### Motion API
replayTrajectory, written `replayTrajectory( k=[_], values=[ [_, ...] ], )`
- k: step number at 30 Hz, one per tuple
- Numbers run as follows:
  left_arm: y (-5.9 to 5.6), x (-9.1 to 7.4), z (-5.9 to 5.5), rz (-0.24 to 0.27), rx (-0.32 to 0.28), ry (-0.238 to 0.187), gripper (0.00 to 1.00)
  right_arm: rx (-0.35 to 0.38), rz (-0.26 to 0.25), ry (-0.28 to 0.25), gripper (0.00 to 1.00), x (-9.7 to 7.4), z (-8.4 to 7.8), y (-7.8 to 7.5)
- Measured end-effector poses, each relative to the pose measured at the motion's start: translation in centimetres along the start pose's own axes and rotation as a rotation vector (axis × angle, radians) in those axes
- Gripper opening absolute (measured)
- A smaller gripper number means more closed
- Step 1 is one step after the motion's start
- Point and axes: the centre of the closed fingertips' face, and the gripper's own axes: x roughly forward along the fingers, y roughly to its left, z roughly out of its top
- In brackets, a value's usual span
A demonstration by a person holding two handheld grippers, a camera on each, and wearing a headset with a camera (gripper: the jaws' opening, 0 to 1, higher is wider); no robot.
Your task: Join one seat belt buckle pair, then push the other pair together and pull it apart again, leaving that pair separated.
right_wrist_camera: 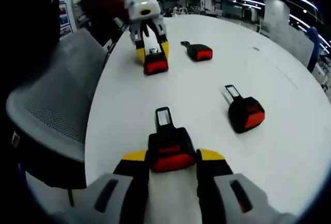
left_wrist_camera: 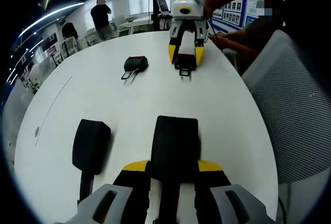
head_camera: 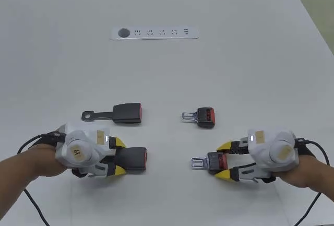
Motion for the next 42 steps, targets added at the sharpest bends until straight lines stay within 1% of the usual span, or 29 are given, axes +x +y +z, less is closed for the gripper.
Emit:
replayTrajectory(
  k=[4, 12, 16, 17, 19, 26, 30, 32, 36, 37, 40, 41, 42],
  values=[
    [0.0, 0.0, -0.1, 0.001, -0.005, -0.002, 0.34, -0.010, 0.003, -0.002, 0.36, 0.5, 0.5, -0.1],
    [0.0, 0.0, -0.1, 0.002, -0.007, -0.003, 0.34, -0.005, 0.007, -0.017, 0.35, 1.3, 1.5, -0.1],
    [0.0, 0.0, 0.0, 0.003, -0.010, -0.007, 0.34, -0.009, 0.006, -0.025, 0.35, 2.1, 2.3, -0.1],
    [0.0, 0.0, 0.0, 0.003, -0.010, -0.006, 0.34, -0.018, 0.006, -0.034, 0.35, 2.3, 2.7, -0.2],
    [0.0, 0.0, 0.0, 0.003, -0.011, -0.005, 0.34, -0.013, 0.006, -0.033, 0.35, 2.6, 3.0, -0.1],
    [0.0, 0.1, -0.1, 0.004, -0.015, -0.005, 0.34, -0.026, 0.005, -0.056, 0.35, 4.1, 4.7, 0.4],
    [0.0, 0.1, 0.0, 0.005, -0.017, -0.003, 0.34, -0.031, 0.006, -0.072, 0.35, 4.7, 5.5, 0.5],
    [0.0, 0.1, 0.0, 0.005, -0.017, 0.000, 0.34, -0.039, 0.007, -0.071, 0.35, 5.1, 5.9, 0.7],
    [-0.1, 0.1, 0.0, 0.008, -0.018, 0.000, 0.34, -0.059, 0.016, -0.091, 0.35, 6.2, 7.3, 1.2],
    [-0.1, 0.1, 0.0, 0.008, -0.017, 0.000, 0.34, -0.051, 0.014, -0.085, 0.35, 6.3, 7.4, 1.2],
    [-0.1, 0.1, 0.0, 0.007, -0.014, 0.004, 0.34, -0.054, 0.018, -0.093, 0.35, 6.9, 7.9, 1.4],
    [-0.1, 0.1, 0.0, 0.007, -0.015, 0.006, 0.34, -0.073, 0.029, -0.109, 0.35, 7.3, 8.4, 1.5],
    [-0.1, 0.1, 0.1, 0.008, -0.016, 0.007, 0.34, -0.068, 0.029, -0.103, 0.35, 7.3, 8.4, 1.6]
  ],
)
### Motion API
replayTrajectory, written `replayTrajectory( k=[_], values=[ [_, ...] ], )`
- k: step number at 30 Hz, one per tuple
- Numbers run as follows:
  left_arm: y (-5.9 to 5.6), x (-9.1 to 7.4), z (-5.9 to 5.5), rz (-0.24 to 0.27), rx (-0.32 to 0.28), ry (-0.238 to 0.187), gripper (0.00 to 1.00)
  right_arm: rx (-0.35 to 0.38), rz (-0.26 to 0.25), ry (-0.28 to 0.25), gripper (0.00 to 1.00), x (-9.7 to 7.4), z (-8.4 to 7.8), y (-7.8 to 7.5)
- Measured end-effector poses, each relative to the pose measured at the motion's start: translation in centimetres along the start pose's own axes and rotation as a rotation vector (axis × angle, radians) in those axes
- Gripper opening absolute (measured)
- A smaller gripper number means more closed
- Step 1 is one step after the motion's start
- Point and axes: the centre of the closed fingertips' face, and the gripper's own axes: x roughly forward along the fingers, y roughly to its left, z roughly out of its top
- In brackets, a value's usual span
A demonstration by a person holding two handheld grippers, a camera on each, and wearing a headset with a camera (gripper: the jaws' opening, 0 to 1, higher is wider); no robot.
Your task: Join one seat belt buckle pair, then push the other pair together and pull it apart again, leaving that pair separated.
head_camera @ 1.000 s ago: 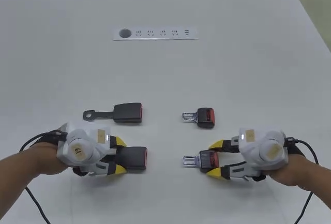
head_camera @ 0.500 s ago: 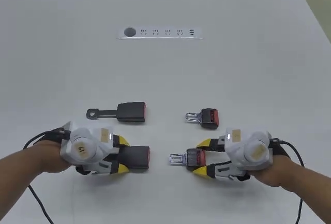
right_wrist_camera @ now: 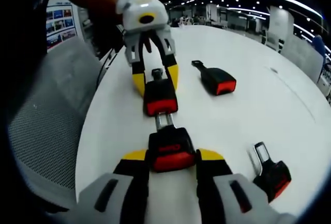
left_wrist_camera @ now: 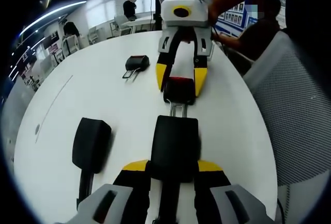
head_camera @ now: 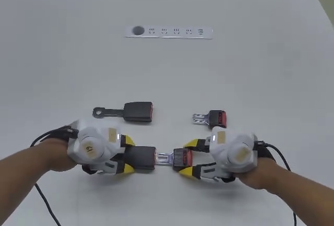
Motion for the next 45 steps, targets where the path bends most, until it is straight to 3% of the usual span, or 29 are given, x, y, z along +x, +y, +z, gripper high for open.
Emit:
replayTrajectory(
  k=[12, 26, 34, 45],
  values=[
    [0.1, 0.0, 0.0, 0.008, -0.005, -0.003, 0.34, -0.003, 0.012, -0.006, 0.35, 0.4, 0.5, 0.1],
    [0.0, 0.0, 0.0, -0.018, 0.039, 0.020, 0.33, -0.006, 0.036, 0.028, 0.34, 0.9, 1.1, 0.0],
    [-0.1, 0.4, 0.1, -0.011, 0.028, 0.024, 0.33, 0.026, 0.008, 0.039, 0.34, 2.0, 2.1, 0.2],
    [0.0, 0.5, 0.0, -0.018, 0.028, 0.021, 0.33, 0.038, 0.005, 0.048, 0.34, 2.0, 2.0, -0.2]
  ],
)
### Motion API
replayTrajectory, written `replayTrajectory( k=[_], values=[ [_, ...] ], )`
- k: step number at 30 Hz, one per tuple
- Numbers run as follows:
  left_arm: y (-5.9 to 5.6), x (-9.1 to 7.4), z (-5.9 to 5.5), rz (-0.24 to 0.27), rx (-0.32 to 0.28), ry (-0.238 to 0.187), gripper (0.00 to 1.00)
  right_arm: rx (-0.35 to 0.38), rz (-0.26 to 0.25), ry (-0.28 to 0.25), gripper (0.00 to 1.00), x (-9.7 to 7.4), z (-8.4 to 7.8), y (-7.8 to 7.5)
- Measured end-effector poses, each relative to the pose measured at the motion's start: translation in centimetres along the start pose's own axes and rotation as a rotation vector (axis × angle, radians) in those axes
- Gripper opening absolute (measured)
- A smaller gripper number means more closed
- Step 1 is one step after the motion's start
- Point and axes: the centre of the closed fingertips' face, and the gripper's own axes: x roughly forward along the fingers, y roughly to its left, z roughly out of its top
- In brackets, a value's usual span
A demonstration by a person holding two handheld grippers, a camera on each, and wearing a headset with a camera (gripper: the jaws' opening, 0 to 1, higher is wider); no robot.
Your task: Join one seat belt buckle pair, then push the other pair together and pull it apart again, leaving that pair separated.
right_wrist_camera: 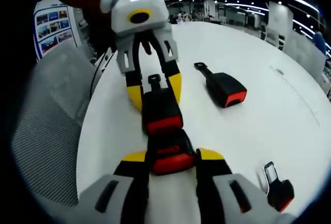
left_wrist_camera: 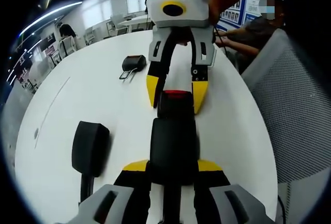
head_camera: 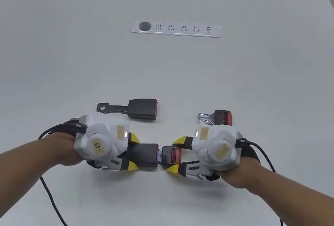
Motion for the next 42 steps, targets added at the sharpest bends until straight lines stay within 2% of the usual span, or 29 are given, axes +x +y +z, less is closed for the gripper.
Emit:
replayTrajectory(
  k=[13, 20, 25, 37, 42],
  values=[
    [-0.15, -0.18, 0.06, 0.001, -0.002, 0.001, 0.33, -0.008, 0.000, 0.003, 0.34, 0.07, -0.03, -0.02],
    [-0.11, -0.39, -0.01, -0.005, 0.013, -0.023, 0.33, -0.024, 0.017, -0.014, 0.34, -0.04, -0.19, -0.09],
    [-0.12, -0.52, -0.02, -0.011, 0.018, -0.051, 0.33, -0.071, 0.005, -0.027, 0.33, -0.06, -0.22, 0.06],
    [-0.14, -0.69, -0.03, -0.025, 0.022, -0.090, 0.32, -0.070, 0.013, -0.065, 0.33, -0.13, -0.07, -0.05],
    [-0.19, -0.70, -0.01, -0.032, 0.022, -0.093, 0.32, -0.069, 0.018, -0.068, 0.33, -0.11, -0.11, -0.02]
  ],
)
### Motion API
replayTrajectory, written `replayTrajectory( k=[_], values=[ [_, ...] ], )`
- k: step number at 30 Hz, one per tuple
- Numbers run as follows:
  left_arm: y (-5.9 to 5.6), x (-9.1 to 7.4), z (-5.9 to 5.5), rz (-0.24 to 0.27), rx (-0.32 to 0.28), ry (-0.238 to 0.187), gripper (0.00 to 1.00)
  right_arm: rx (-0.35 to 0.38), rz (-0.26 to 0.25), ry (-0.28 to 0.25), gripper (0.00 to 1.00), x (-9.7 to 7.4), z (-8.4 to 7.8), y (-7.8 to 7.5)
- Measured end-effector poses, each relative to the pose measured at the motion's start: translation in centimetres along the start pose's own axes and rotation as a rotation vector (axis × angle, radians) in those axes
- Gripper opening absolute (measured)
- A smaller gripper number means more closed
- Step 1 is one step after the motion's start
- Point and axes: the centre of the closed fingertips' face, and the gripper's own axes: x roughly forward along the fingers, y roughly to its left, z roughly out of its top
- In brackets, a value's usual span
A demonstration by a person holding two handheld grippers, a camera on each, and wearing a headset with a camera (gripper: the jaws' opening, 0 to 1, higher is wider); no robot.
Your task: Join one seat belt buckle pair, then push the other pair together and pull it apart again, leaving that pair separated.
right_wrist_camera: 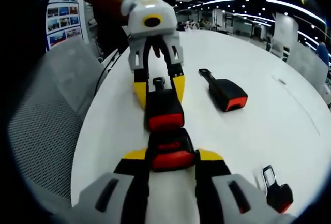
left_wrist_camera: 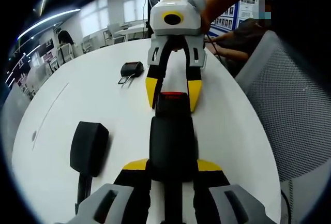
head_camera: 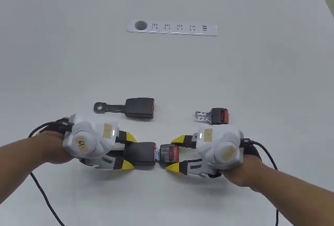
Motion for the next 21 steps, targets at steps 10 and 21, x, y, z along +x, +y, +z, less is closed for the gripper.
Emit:
replayTrajectory(
  k=[10, 21],
  values=[
    [-0.09, -0.01, -0.01, 0.001, -0.001, -0.004, 0.32, -0.003, 0.000, -0.004, 0.33, -0.10, 0.01, 0.08],
    [-0.12, -0.01, -0.11, -0.005, -0.001, -0.012, 0.32, 0.005, -0.004, -0.009, 0.33, -0.10, -0.03, 0.10]
  ],
)
